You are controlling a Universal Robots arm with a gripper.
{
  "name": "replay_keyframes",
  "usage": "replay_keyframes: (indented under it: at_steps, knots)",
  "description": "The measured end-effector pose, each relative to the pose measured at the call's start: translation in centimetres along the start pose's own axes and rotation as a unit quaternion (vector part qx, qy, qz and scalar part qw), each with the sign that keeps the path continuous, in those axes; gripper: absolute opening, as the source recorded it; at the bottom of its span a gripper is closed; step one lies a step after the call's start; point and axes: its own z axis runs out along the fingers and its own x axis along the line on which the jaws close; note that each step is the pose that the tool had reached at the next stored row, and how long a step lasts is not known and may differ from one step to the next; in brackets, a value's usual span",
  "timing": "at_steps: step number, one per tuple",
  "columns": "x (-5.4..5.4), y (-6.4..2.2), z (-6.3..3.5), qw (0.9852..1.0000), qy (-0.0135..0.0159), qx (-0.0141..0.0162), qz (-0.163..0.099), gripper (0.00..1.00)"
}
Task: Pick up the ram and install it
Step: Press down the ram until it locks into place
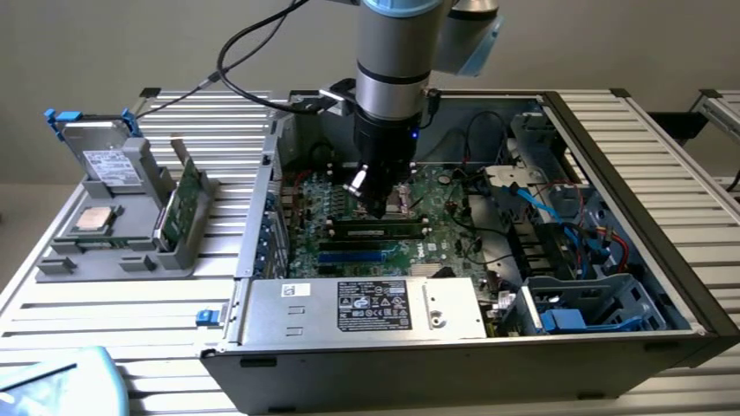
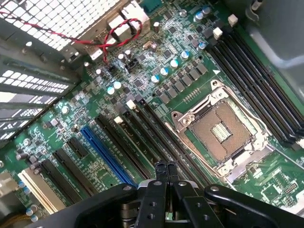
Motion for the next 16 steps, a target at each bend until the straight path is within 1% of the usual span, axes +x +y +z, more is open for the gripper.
replay_keyframes:
  at_steps: [4, 8, 10, 12, 14, 16]
  knots:
    - [0.0, 0.0, 0.0, 0.9994, -0.0014, -0.0004, 0.034, 0.11]
    - [0.0, 0.0, 0.0, 0.9976, -0.0028, -0.0007, 0.069, 0.11]
    - [0.0, 0.0, 0.0, 0.9963, -0.0034, -0.0009, 0.086, 0.11]
    - [0.0, 0.0, 0.01, 0.9947, -0.0041, -0.0011, 0.103, 0.11]
    - [0.0, 0.0, 0.0, 0.9927, -0.0048, -0.0013, 0.12, 0.11]
    - [0.0, 0.0, 0.01, 0.9905, -0.0055, -0.0015, 0.138, 0.11]
